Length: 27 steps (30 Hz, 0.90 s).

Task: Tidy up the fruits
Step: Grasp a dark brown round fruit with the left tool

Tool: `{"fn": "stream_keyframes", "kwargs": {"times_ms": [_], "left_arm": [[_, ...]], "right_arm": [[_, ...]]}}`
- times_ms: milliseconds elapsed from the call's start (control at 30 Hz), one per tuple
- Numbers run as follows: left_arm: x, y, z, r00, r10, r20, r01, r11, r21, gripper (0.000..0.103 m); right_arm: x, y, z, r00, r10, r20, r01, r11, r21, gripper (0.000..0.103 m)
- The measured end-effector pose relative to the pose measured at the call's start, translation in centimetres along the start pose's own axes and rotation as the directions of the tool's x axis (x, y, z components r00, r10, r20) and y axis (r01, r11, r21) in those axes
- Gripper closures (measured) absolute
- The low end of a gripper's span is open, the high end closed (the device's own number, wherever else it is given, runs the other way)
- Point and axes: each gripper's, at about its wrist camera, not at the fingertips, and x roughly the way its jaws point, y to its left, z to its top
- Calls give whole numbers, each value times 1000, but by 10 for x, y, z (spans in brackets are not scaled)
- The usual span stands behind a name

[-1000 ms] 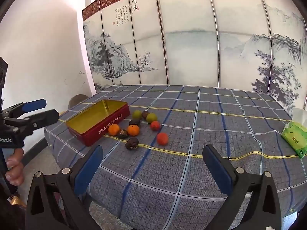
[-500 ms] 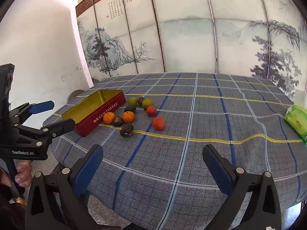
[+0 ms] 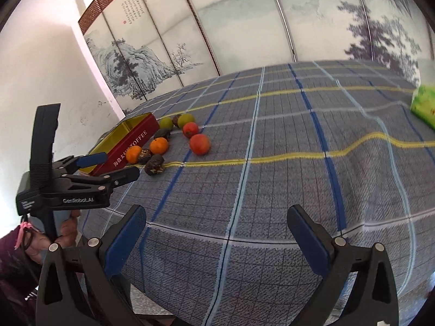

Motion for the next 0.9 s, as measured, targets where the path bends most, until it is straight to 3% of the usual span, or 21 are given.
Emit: {"fn": "stream_keyframes", "kwargs": {"times_ms": [167, 267, 367, 567, 633, 667, 900], "left_arm": [[24, 19, 10, 998, -49, -40, 47, 997, -55, 2], [34, 27, 13, 994, -99, -54, 94, 992, -84, 12], [47, 28, 17, 988, -113, -102, 105, 991, -77, 25], [58, 16, 23, 990, -87, -107, 87, 996, -5, 27], [63, 12, 21, 986, -127, -108, 128, 992, -3, 54], [63, 12, 21, 987, -126, -99, 126, 992, -7, 62], [48, 23, 13, 991, -106, -76, 102, 993, -60, 66]], "right_arm": [[7, -2, -5, 1000, 27, 7, -27, 1000, -3, 0], [9, 1, -7, 999, 43, 20, -43, 999, -16, 0], [15, 0, -10, 999, 51, 12, -51, 999, -11, 0], [19, -5, -11, 998, 60, 7, -60, 998, 9, 0], [20, -6, -12, 998, 61, 2, -61, 998, 9, 0], [20, -6, -12, 998, 61, 0, -61, 998, 8, 0], [21, -3, -12, 999, 46, 3, -46, 999, -4, 0]]}}
